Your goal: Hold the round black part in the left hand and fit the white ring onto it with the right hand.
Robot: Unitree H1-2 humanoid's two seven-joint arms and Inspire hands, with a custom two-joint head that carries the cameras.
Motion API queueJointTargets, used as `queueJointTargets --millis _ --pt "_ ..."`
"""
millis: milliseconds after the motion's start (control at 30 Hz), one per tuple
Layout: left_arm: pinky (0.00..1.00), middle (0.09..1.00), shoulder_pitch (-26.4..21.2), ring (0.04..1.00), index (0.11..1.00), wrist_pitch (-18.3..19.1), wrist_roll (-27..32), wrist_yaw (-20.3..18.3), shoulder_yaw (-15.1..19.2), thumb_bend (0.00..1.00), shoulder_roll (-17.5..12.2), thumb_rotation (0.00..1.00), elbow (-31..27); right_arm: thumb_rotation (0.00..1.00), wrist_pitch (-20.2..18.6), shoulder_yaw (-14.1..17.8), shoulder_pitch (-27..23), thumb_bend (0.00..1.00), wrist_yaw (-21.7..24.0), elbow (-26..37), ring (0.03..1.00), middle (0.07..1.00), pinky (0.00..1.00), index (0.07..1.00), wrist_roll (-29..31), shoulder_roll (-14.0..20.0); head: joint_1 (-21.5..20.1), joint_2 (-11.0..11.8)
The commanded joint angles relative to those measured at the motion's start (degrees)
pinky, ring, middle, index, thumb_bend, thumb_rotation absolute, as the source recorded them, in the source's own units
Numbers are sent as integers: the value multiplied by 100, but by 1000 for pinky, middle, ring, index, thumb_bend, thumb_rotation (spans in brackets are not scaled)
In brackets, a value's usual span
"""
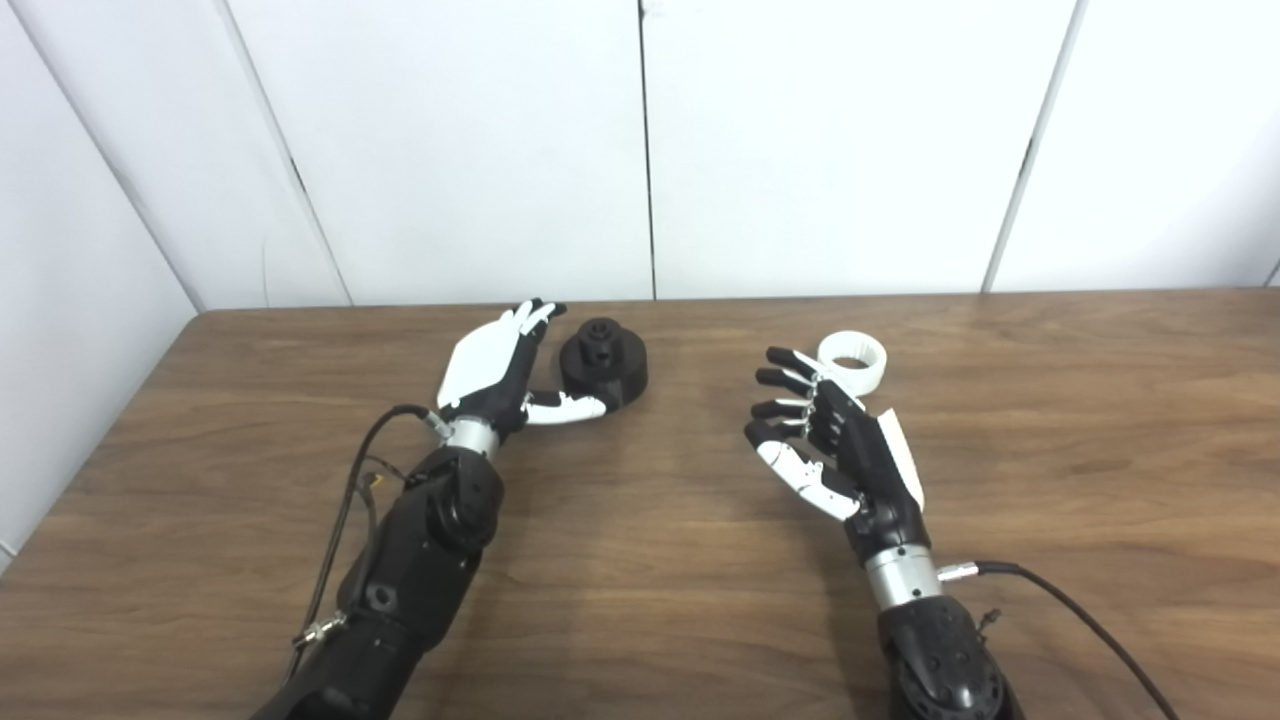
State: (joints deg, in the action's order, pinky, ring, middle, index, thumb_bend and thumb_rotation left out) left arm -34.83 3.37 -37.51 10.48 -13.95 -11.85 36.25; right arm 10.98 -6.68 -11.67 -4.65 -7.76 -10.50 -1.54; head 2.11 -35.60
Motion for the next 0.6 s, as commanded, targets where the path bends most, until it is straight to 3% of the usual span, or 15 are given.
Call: queueJointTargets --millis 0,567 --pt "919 1000 -465 1000 910 -50 -66 250 -31 963 -33 473 59 422 67 32 265 561 20 -123 663 781 569 823 -125 194 4 -2" --pt "935 1000 -740 1000 920 176 -66 443 -260 984 -75 475 709 405 -4 42 313 553 50 -21 657 787 562 824 -48 207 -58 -34"
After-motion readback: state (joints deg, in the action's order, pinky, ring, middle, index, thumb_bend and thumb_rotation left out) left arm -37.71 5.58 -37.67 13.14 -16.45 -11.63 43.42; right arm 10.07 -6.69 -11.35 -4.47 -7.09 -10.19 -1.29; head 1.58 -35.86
